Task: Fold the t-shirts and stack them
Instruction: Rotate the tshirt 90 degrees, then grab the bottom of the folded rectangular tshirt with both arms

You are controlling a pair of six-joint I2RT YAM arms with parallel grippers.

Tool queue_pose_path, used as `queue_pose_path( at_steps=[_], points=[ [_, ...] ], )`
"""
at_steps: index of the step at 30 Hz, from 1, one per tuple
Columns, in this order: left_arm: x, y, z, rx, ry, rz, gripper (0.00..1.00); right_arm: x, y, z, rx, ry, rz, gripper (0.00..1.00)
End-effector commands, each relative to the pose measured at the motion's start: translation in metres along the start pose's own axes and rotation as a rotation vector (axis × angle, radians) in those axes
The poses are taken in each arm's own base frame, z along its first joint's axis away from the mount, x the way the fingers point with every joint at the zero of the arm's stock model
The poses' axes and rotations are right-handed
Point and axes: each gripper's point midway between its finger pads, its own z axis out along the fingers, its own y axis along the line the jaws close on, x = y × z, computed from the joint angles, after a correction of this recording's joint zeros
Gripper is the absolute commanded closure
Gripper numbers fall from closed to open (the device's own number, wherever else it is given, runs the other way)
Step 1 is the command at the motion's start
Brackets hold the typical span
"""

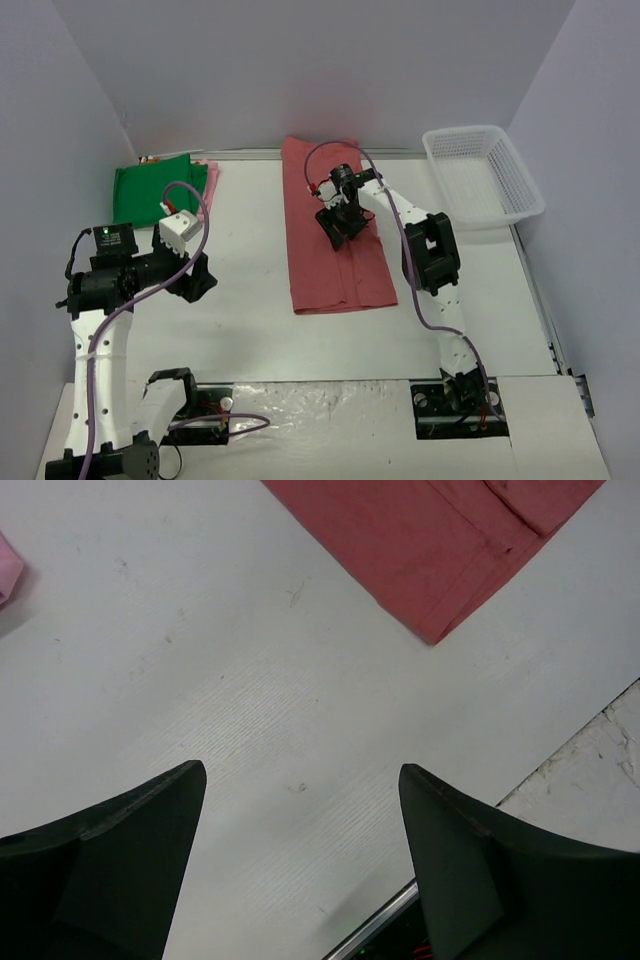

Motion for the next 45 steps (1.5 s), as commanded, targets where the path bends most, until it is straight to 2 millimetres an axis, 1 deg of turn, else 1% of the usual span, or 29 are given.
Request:
queue_pose_path(
  at_steps=[1, 5, 7, 8, 10, 11, 13, 14, 16, 17, 21, 22, 23, 24, 25, 26, 27, 28, 29, 30, 31, 33, 35, 37, 39, 40, 41, 42, 45],
  points=[
    [-0.017, -0.002, -0.008, 0.004, -0.04, 0.024, 0.23, 0.005, -0.007, 0.034, 0.007, 0.036, -0.018, 0.44],
    [-0.017, -0.002, -0.007, 0.013, -0.037, 0.022, 0.23, -0.001, -0.008, 0.028, 0.014, 0.027, -0.023, 0.43],
    [-0.016, -0.001, -0.008, 0.006, -0.028, 0.028, 0.23, 0.007, -0.003, 0.019, 0.001, 0.042, -0.025, 0.43],
    [-0.016, 0.0, -0.008, 0.003, -0.024, 0.03, 0.23, 0.001, 0.0, -0.001, 0.004, 0.008, -0.038, 0.43],
    [-0.015, -0.002, -0.008, 0.01, -0.02, 0.03, 0.23, 0.011, 0.007, -0.016, -0.01, 0.008, -0.042, 0.4],
    [-0.016, -0.004, -0.007, 0.029, -0.022, 0.03, 0.22, 0.005, 0.011, -0.042, -0.005, -0.038, -0.052, 0.4],
    [-0.019, -0.009, -0.008, 0.052, -0.033, 0.034, 0.19, 0.012, 0.018, -0.065, -0.026, -0.047, -0.063, 0.38],
    [-0.022, -0.01, -0.008, 0.065, -0.039, 0.039, 0.18, 0.018, 0.023, -0.088, -0.034, -0.059, -0.073, 0.37],
    [-0.025, -0.013, -0.008, 0.079, -0.043, 0.052, 0.17, 0.023, 0.032, -0.112, -0.068, -0.089, -0.076, 0.35],
    [-0.025, -0.014, -0.007, 0.085, -0.037, 0.055, 0.16, 0.027, 0.037, -0.136, -0.069, -0.12, -0.082, 0.34],
    [-0.021, -0.011, 0.004, 0.075, 0.003, 0.083, 0.14, 0.034, 0.021, -0.187, 0.022, -0.241, -0.094, 0.24],
    [-0.022, -0.01, 0.007, 0.068, 0.014, 0.107, 0.11, 0.037, 0.006, -0.198, 0.067, -0.276, -0.055, 0.2],
    [-0.022, -0.021, 0.017, 0.108, 0.044, 0.153, 0.08, 0.029, -0.009, -0.221, 0.148, -0.376, -0.047, 0.16],
    [-0.021, -0.013, 0.021, 0.062, 0.073, 0.191, 0.05, 0.042, -0.021, -0.213, 0.178, -0.37, -0.017, 0.13],
    [-0.021, -0.015, 0.026, 0.064, 0.091, 0.22, 0.04, 0.051, -0.042, -0.219, 0.236, -0.398, 0.033, 0.09],
    [-0.02, -0.025, 0.038, 0.11, 0.123, 0.271, 0.04, 0.045, -0.056, -0.239, 0.31, -0.504, 0.045, 0.08],
    [-0.023, -0.026, 0.047, 0.115, 0.127, 0.318, 0.04, 0.069, -0.071, -0.222, 0.368, -0.457, 0.087, 0.07],
    [-0.02, -0.024, 0.055, 0.098, 0.154, 0.349, 0.04, 0.081, -0.086, -0.224, 0.414, -0.464, 0.124, 0.04],
    [-0.013, -0.037, 0.071, 0.144, 0.194, 0.414, 0.03, 0.081, -0.093, -0.238, 0.461, -0.529, 0.131, 0.02],
    [-0.015, -0.039, 0.083, 0.137, 0.194, 0.462, 0.03, 0.089, -0.095, -0.236, 0.472, -0.538, 0.145, 0.0],
    [-0.006, -0.035, 0.097, 0.118, 0.259, 0.502, 0.02, 0.104, -0.093, -0.229, 0.462, -0.534, 0.161, 0.0],
    [-0.002, -0.052, 0.121, 0.149, 0.277, 0.613, 0.05, 0.113, -0.083, -0.223, 0.428, -0.528, 0.144, 0.0],
    [0.006, -0.052, 0.148, 0.123, 0.295, 0.684, 0.06, 0.128, -0.074, -0.223, 0.423, -0.527, 0.144, 0.0],
    [0.018, -0.064, 0.169, 0.151, 0.309, 0.74, 0.06, 0.138, -0.07, -0.229, 0.435, -0.544, 0.142, 0.0],
    [0.025, -0.068, 0.19, 0.133, 0.291, 0.779, 0.06, 0.146, -0.074, -0.236, 0.446, -0.566, 0.17, 0.0],
    [0.03, -0.078, 0.197, 0.144, 0.29, 0.822, 0.06, 0.147, -0.072, -0.24, 0.431, -0.589, 0.172, 0.0],
    [0.039, -0.075, 0.206, 0.112, 0.323, 0.858, 0.06, 0.15, -0.074, -0.242, 0.433, -0.593, 0.185, 0.0],
    [0.043, -0.085, 0.214, 0.112, 0.305, 0.894, 0.06, 0.153, -0.077, -0.244, 0.433, -0.601, 0.205, 0.0],
    [0.055, -0.093, 0.228, 0.122, 0.314, 0.918, 0.06, 0.161, -0.09, -0.25, 0.446, -0.609, 0.258, 0.0]
  ],
)
